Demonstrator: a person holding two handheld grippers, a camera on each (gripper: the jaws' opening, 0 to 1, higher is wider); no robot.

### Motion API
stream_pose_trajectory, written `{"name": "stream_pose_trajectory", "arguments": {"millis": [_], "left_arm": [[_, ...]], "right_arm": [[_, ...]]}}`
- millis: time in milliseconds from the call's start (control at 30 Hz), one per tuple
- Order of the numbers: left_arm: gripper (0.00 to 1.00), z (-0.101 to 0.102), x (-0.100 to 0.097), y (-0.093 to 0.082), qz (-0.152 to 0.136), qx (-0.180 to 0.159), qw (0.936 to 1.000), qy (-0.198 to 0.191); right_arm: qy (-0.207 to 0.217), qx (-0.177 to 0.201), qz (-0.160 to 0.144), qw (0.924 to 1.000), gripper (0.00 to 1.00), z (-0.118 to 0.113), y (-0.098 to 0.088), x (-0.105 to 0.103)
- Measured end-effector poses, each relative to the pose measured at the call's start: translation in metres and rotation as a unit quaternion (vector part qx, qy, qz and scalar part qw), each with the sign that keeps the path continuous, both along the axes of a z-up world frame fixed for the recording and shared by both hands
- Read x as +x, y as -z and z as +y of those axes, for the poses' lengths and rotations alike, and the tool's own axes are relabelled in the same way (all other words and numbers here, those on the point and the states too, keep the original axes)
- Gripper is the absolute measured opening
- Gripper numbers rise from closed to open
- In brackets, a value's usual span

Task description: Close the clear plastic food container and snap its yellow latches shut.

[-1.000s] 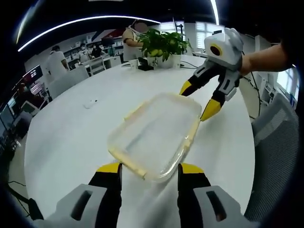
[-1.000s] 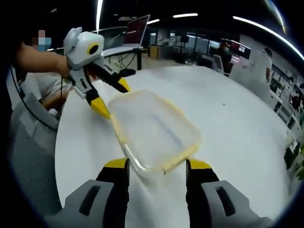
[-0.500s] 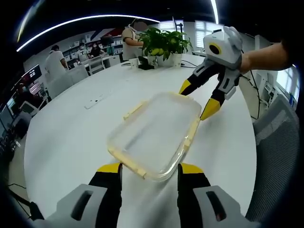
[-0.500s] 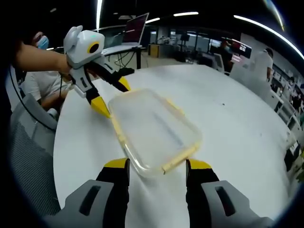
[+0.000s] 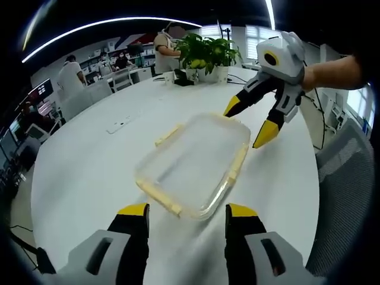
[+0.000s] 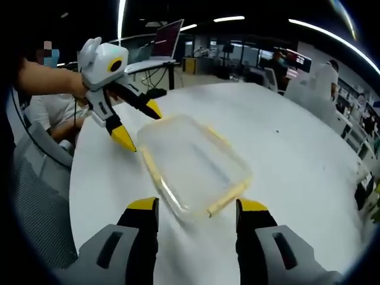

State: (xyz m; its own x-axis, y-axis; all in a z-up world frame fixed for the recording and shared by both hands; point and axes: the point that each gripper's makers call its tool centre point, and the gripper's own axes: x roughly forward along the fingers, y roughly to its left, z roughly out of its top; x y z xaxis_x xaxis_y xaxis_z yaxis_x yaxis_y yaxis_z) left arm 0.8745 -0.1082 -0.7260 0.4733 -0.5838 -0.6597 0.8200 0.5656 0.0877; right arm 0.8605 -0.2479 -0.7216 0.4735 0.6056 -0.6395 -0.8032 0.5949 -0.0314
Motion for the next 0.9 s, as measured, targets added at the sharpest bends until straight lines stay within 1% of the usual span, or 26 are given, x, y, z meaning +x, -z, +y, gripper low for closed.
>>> {"name": "stream_pose_trajectory", "arguments": {"millis": [133,300,400,500,667,767,900], "left_arm": [[0.47,0.005,-0.006,-0.003,0.000,-0.002,1.0000,-0.005],[0.49,0.013,-0.015,-0.011,0.000,-0.025,0.9993,-0.028],[0.50,0.016,-0.022,-0.016,-0.003,-0.033,0.9989,-0.033],[0.51,0.019,-0.029,-0.019,-0.008,-0.035,0.9988,-0.035],[0.55,0.024,-0.045,-0.025,-0.012,-0.044,0.9981,-0.041],[0.57,0.027,-0.055,-0.026,-0.012,-0.049,0.9977,-0.045],[0.59,0.031,-0.069,-0.032,-0.013,-0.066,0.9959,-0.061]], "right_arm": [[0.010,0.007,-0.001,0.9999,0.51,-0.002,-0.003,-0.006],[0.023,0.015,-0.005,0.9996,0.54,-0.006,-0.005,-0.018],[0.030,0.012,-0.014,0.9994,0.54,-0.010,-0.007,-0.025],[0.035,0.013,-0.016,0.9992,0.56,-0.014,-0.007,-0.035],[0.054,0.021,-0.019,0.9981,0.57,-0.024,-0.009,-0.051],[0.062,0.025,-0.025,0.9975,0.60,-0.028,-0.011,-0.060],[0.074,0.030,-0.028,0.9964,0.63,-0.035,-0.015,-0.072]]}}
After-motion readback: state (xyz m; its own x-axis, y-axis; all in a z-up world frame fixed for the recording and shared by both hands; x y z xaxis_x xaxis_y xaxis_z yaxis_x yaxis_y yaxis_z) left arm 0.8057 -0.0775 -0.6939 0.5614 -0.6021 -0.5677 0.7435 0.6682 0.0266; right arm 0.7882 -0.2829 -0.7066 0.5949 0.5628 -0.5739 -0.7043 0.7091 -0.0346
